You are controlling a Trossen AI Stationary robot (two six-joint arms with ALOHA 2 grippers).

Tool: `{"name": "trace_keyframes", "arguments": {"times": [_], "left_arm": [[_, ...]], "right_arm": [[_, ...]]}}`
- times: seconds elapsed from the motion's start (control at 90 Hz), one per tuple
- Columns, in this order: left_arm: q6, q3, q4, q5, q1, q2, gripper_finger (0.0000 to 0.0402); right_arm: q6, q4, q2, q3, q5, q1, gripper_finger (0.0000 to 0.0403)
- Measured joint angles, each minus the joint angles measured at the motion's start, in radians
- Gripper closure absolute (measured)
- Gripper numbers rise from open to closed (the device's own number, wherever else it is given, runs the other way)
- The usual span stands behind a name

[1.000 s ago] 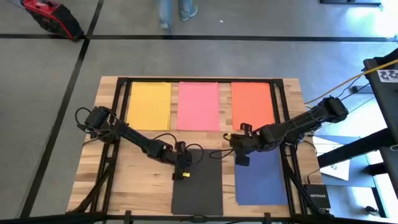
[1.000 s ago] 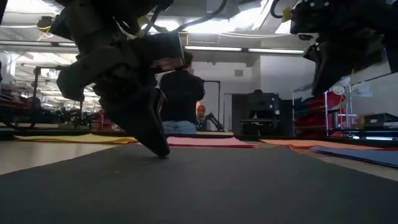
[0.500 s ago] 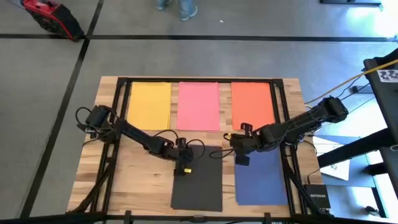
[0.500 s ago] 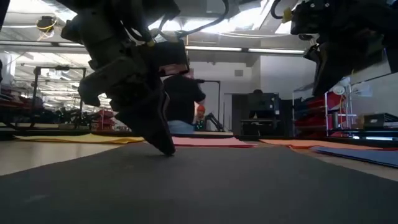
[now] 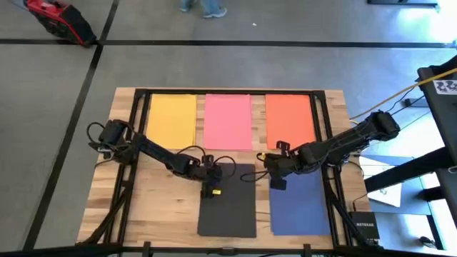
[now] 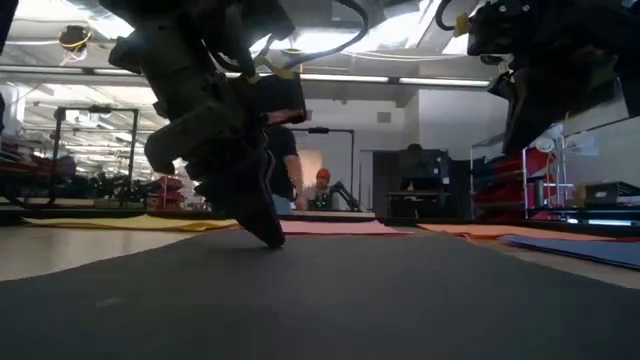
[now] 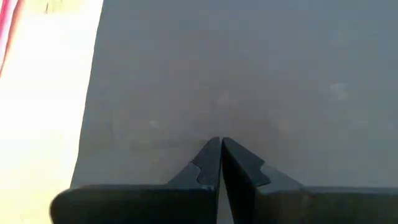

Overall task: Organize paper
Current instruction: Adjust the papers on the table

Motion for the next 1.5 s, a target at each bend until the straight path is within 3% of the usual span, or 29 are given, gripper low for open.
{"name": "trace_keyframes", "arguments": {"times": [0.278,0.5,0.633,0.811,1.178,1.5], "left_arm": [[0.025,-0.003,-0.037,-0.032,0.006,-0.091,0.0402],[-0.027,-0.002,-0.261,-0.162,0.067,-0.161,0.0402],[-0.072,-0.006,-0.385,-0.173,0.118,-0.160,0.0402],[-0.095,-0.050,-0.369,-0.194,0.173,-0.159,0.0402],[-0.070,-0.110,-0.277,-0.196,0.241,-0.159,0.0402],[-0.036,-0.111,-0.245,-0.193,0.247,-0.159,0.0402]], "right_arm": [[-0.004,0.059,0.000,-0.004,0.045,-0.024,0.0400],[-0.084,0.166,0.055,-0.011,0.053,-0.157,0.0400],[-0.132,0.191,0.109,-0.011,0.053,-0.240,0.0400],[-0.181,0.230,0.194,-0.011,0.048,-0.324,0.0400],[-0.242,0.343,0.357,-0.011,-0.072,-0.414,0.0400],[-0.271,0.385,0.371,-0.011,-0.118,-0.423,0.0400]]}}
